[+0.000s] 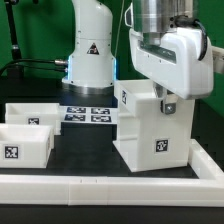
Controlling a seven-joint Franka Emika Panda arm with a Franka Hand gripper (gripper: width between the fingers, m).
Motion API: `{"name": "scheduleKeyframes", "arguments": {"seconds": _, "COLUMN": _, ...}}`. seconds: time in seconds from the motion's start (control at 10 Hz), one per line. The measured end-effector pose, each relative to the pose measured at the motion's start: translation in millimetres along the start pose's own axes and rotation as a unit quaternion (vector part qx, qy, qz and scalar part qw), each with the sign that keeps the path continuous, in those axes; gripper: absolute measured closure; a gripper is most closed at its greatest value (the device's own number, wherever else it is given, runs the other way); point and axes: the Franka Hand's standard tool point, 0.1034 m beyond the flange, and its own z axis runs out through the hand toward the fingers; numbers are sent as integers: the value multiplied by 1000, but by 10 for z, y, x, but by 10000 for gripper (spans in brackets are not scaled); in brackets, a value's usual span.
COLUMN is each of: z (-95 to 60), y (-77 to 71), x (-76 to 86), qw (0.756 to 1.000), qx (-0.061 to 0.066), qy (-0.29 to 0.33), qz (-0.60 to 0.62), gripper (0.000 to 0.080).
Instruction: Assemble drawer
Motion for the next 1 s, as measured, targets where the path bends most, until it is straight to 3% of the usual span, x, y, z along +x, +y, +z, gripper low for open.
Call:
{"name": "scheduleKeyframes", "arguments": {"seconds": 0.2, "z": -2, "y": -221, "x": 41, "qw": 1000, "qx": 10, "qy": 0, "qz": 1, "gripper": 762}}
{"name": "scheduleKeyframes", "arguments": {"seconds": 0.4, "z": 9, "y": -338, "x": 16, "qw": 1000, "qx": 11, "qy": -1, "qz": 0, "gripper": 762}}
{"name": "scheduleKeyframes", "arguments": {"seconds": 1.0, "z": 14, "y": -368, "x": -22, "qw": 1000, "qx": 15, "qy": -1, "qz": 23, "gripper": 762}}
